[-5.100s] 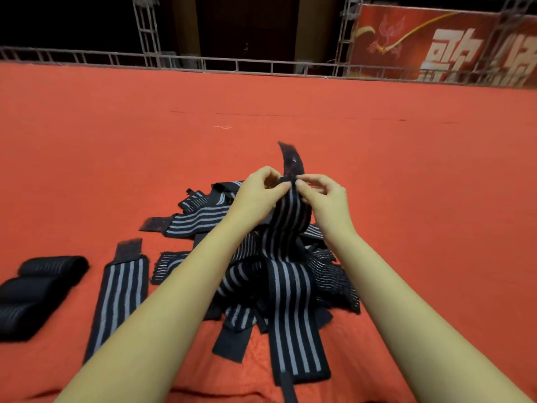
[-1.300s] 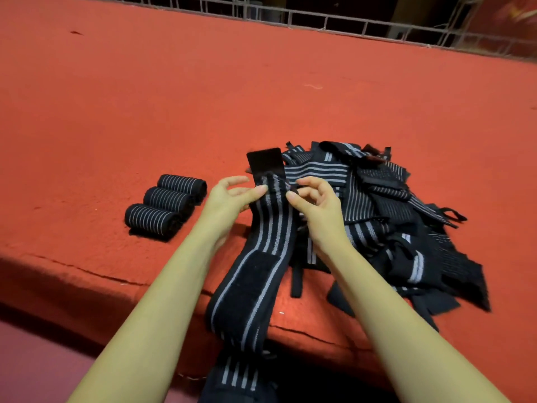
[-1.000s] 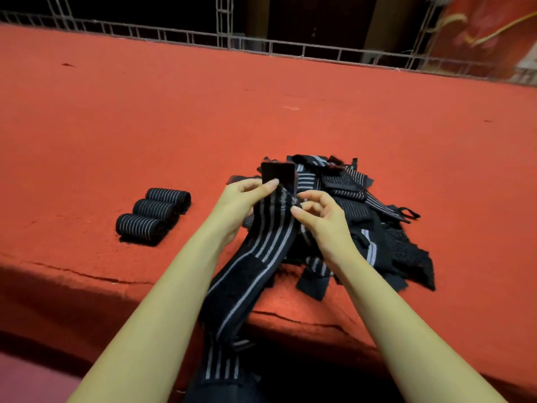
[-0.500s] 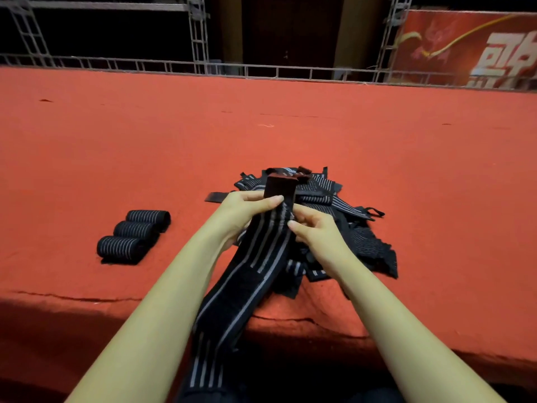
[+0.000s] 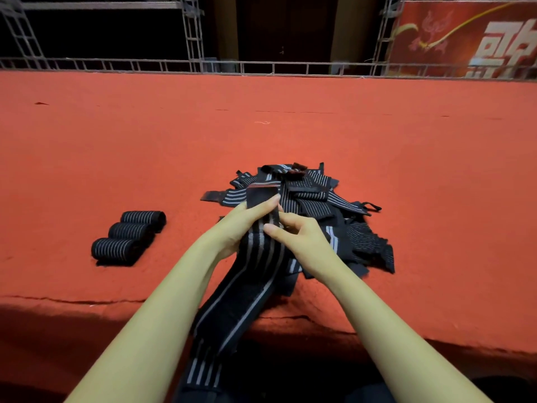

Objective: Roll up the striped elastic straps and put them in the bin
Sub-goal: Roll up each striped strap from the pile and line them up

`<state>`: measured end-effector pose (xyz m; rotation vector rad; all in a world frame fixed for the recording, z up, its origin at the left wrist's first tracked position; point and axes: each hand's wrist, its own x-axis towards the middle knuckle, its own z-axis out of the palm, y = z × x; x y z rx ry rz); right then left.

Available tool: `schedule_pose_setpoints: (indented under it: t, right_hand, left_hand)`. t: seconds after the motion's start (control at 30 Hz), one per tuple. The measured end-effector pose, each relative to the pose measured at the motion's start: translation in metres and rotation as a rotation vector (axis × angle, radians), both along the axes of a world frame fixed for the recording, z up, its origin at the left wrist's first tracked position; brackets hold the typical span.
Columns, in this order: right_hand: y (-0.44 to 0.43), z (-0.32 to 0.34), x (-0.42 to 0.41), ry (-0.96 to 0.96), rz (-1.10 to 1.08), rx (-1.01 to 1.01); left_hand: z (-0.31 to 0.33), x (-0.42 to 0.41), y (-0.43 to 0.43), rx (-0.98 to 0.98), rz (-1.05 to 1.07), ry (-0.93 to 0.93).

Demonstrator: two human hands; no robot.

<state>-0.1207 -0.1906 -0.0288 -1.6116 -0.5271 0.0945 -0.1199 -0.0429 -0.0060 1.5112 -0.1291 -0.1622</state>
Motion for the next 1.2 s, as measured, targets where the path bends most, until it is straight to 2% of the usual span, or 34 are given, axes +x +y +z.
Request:
schedule_pose_setpoints:
  t: [0.13, 0.27, 0.4, 0.57, 0.77, 0.87, 1.03, 1.2]
  right_hand:
    - [0.001, -0.001, 0.000, 0.059, -0.037, 0.052]
    - [0.002, -0.003, 0.003, 0.198, -0.049, 0.182]
    - [-0.003, -0.005, 0.007, 0.253, -0.030, 0.218]
    - [0.002, -0.004, 0.017, 0.145, -0.115, 0.065]
    - [-0.003, -0.003, 0.027, 0.048, -0.166, -0.040]
    - [-0.001, -0.007, 0.029, 0.105, -0.164, 0.018]
    - [0.000, -0.027, 0.021, 0.378, -0.044, 0.088]
    - [0.011, -0.047, 0.020, 0.274, -0.111, 0.103]
  left_hand:
    - [-0.005, -0.002, -0.003, -0.073, 0.066, -0.012]
    - [-0.002, -0.004, -0.005, -0.185, -0.030, 0.061]
    - [-0.004, -0.006, 0.005, -0.324, -0.117, 0.145]
    - [-0.012, -0.004, 0.001, -0.126, 0.105, 0.074]
    - [-0.007, -0.002, -0.004, 0.010, 0.170, -0.052]
    - [-0.005, 0.003, -0.004, 0.067, 0.219, -0.145]
    - [-0.011, 0.016, -0.003, 0.247, 0.309, -0.263]
    - [-0.022, 0.013, 0.006, 0.289, 0.251, -0.226]
